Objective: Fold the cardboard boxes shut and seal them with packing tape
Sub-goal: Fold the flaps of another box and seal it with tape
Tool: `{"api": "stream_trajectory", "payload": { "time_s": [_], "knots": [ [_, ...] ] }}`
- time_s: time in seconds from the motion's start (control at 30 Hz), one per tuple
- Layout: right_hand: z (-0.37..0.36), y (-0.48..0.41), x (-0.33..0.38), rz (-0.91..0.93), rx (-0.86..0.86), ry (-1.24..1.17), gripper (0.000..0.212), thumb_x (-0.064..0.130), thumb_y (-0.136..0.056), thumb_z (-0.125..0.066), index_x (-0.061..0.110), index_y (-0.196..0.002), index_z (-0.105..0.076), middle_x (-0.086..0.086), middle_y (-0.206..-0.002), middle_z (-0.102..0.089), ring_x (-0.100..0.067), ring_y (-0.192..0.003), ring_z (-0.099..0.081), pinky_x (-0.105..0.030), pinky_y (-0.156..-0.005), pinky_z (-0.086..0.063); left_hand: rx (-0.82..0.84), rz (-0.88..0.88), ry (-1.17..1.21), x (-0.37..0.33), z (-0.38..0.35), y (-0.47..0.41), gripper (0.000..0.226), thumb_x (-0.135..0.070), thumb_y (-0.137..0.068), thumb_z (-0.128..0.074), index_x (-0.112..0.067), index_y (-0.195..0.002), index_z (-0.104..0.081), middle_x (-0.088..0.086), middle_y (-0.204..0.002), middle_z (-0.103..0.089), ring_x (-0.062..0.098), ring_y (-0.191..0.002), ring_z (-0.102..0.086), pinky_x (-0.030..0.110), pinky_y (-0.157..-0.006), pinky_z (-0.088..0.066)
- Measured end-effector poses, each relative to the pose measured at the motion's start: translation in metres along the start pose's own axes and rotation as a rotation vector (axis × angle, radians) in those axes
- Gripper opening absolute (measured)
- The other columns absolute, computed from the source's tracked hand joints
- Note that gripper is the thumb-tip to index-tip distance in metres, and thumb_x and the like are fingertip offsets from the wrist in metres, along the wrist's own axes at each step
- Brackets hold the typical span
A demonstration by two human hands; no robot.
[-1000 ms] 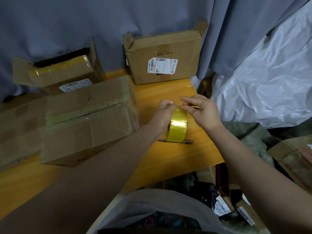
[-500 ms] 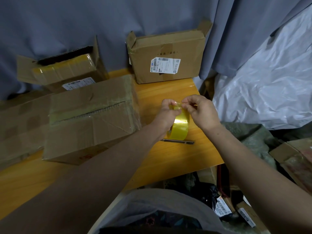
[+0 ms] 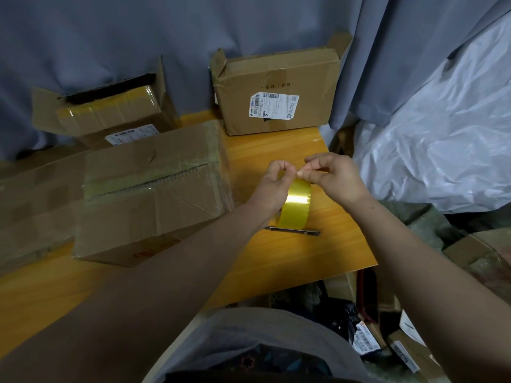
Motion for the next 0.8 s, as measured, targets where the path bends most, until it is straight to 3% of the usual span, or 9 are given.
{"api": "stream_trajectory", "payload": {
  "time_s": [0.1, 0.17, 0.27, 0.4, 0.47, 0.57, 0.67, 0.73, 0.8],
  "knots": [
    [0.001, 0.001, -0.007, -0.170, -0.079, -0.379, 0.014, 0.024, -0.082, -0.072, 0.011, -0.081, -0.067, -0.003, -0.095, -0.066, -0.013, -0.100, -0.062, -0.033, -0.087, -0.054, -0.039, -0.011, -0.044, -0.003, 0.001, -0.001, 0.017, -0.038, -0.101, -0.039, -0.022, -0.102, -0.046, 0.001, -0.085, -0.049, 0.014, -0.074, -0.044, 0.028, -0.062, -0.037],
    [-0.001, 0.003, -0.017, -0.369, -0.100, -0.632, 0.038, 0.039, -0.080, -0.072, 0.007, -0.098, -0.060, -0.007, -0.103, -0.063, -0.019, -0.100, -0.062, -0.033, -0.080, -0.056, -0.088, 0.012, -0.013, -0.005, 0.005, -0.001, 0.020, -0.037, -0.101, -0.037, -0.020, -0.107, -0.045, 0.004, -0.098, -0.051, 0.017, -0.087, -0.048, 0.034, -0.076, -0.043],
    [-0.016, 0.015, -0.021, -0.479, 0.272, -0.401, 0.076, 0.047, -0.055, -0.083, 0.008, -0.115, -0.057, -0.009, -0.110, -0.066, -0.019, -0.101, -0.063, -0.030, -0.080, -0.056, -0.116, 0.041, 0.009, -0.008, 0.008, -0.001, 0.023, -0.037, -0.101, -0.037, -0.018, -0.112, -0.045, 0.007, -0.110, -0.055, 0.020, -0.101, -0.051, 0.043, -0.094, -0.046],
    [-0.021, 0.017, -0.010, -0.351, 0.323, -0.295, 0.015, 0.018, -0.072, -0.080, 0.014, -0.080, -0.069, 0.003, -0.075, -0.069, -0.012, -0.080, -0.062, -0.022, -0.069, -0.050, -0.124, 0.016, -0.069, -0.021, 0.012, 0.003, 0.025, -0.040, -0.100, -0.037, -0.024, -0.119, -0.042, 0.004, -0.105, -0.057, 0.023, -0.099, -0.057, 0.044, -0.095, -0.048],
    [-0.019, 0.008, -0.010, -0.293, 0.235, -0.232, 0.021, 0.014, -0.074, -0.079, 0.014, -0.068, -0.059, 0.005, -0.063, -0.057, -0.013, -0.069, -0.055, -0.023, -0.064, -0.044, -0.086, -0.052, -0.400, -0.034, 0.017, 0.007, 0.042, -0.046, -0.100, -0.030, -0.032, -0.139, -0.033, 0.005, -0.104, -0.062, 0.026, -0.096, -0.061, 0.041, -0.090, -0.048],
    [-0.023, -0.012, -0.022, -0.256, 0.200, 0.190, 0.019, 0.019, -0.078, -0.077, 0.010, -0.089, -0.064, -0.006, -0.086, -0.062, -0.025, -0.086, -0.058, -0.029, -0.065, -0.042, -0.188, -0.172, -0.662, -0.049, 0.037, 0.019, 0.045, -0.038, -0.100, -0.027, -0.032, -0.145, -0.031, 0.005, -0.102, -0.068, 0.025, -0.092, -0.062, 0.041, -0.084, -0.050],
    [-0.031, -0.027, -0.048, -0.303, 0.273, 0.563, 0.067, 0.026, -0.084, -0.071, 0.008, -0.141, -0.042, -0.011, -0.142, -0.047, -0.029, -0.127, -0.046, -0.035, -0.096, -0.043, -0.318, -0.211, -0.473, -0.049, 0.074, 0.029, 0.042, -0.025, -0.099, -0.036, -0.024, -0.140, -0.042, -0.003, -0.097, -0.065, 0.016, -0.087, -0.060, 0.037, -0.082, -0.052],
    [-0.039, -0.030, -0.059, -0.326, 0.296, 0.641, 0.072, 0.027, -0.087, -0.067, 0.012, -0.147, -0.030, -0.007, -0.152, -0.033, -0.027, -0.137, -0.034, -0.038, -0.109, -0.033, -0.273, -0.185, -0.438, -0.039, 0.097, 0.028, 0.050, -0.023, -0.094, -0.044, -0.026, -0.143, -0.036, 0.000, -0.125, -0.056, 0.017, -0.106, -0.056, 0.041, -0.094, -0.049],
    [-0.047, -0.033, -0.057, -0.323, 0.254, 0.746, 0.055, 0.025, -0.091, -0.060, 0.012, -0.140, -0.040, -0.009, -0.146, -0.041, -0.028, -0.135, -0.036, -0.040, -0.110, -0.029, -0.144, -0.098, -0.599, -0.023, 0.115, 0.025, 0.076, -0.027, -0.085, -0.056, -0.025, -0.150, -0.018, 0.008, -0.152, -0.030, 0.030, -0.136, -0.033, 0.050, -0.113, -0.027]
  ]
}}
Point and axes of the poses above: each hand's wrist, its own y-axis away from the middle knuckle, its own z-axis out of the back of the hand, x = y × z, the point moved 6 cm from there along -y, towards the middle knuckle
